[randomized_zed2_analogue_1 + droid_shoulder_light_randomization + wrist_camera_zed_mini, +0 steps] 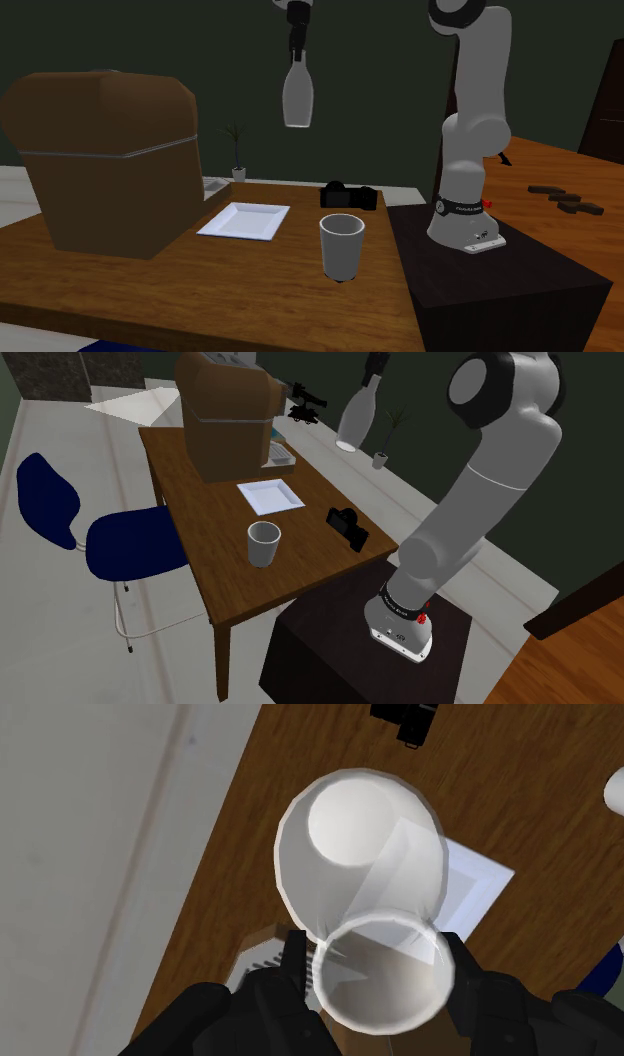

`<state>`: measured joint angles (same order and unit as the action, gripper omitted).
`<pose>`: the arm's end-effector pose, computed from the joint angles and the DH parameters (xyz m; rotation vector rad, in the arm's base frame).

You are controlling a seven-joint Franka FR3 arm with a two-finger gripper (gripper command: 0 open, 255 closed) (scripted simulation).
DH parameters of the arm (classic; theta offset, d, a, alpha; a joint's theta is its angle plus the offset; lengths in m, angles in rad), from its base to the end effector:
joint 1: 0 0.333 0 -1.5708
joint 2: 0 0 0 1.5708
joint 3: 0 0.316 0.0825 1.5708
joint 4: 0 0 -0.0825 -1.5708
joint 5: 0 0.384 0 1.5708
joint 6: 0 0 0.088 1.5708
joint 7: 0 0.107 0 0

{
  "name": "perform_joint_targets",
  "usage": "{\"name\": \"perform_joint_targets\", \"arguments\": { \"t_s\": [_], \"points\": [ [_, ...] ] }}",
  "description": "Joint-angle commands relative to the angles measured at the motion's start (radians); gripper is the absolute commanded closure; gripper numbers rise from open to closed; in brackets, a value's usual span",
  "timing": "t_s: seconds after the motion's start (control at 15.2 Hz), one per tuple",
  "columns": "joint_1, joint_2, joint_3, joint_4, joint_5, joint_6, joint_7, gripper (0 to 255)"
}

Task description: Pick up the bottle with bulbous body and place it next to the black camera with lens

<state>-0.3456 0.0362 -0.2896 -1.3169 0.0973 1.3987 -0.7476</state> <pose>0.4465 -0.3096 0.7077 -3.0961 -0.2043 -0.1404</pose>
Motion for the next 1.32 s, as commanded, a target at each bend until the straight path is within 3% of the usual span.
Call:
{"name": "perform_joint_targets", "arguments": {
  "t_s": [0.0, 1.25],
  "points": [
    [0.004, -0.022, 0.003, -0.059, -0.007, 0.039, 0.001, 255],
    [0.013, -0.112, 0.014, -0.426, -0.033, 0.321, -0.001, 255]
  ]
}}
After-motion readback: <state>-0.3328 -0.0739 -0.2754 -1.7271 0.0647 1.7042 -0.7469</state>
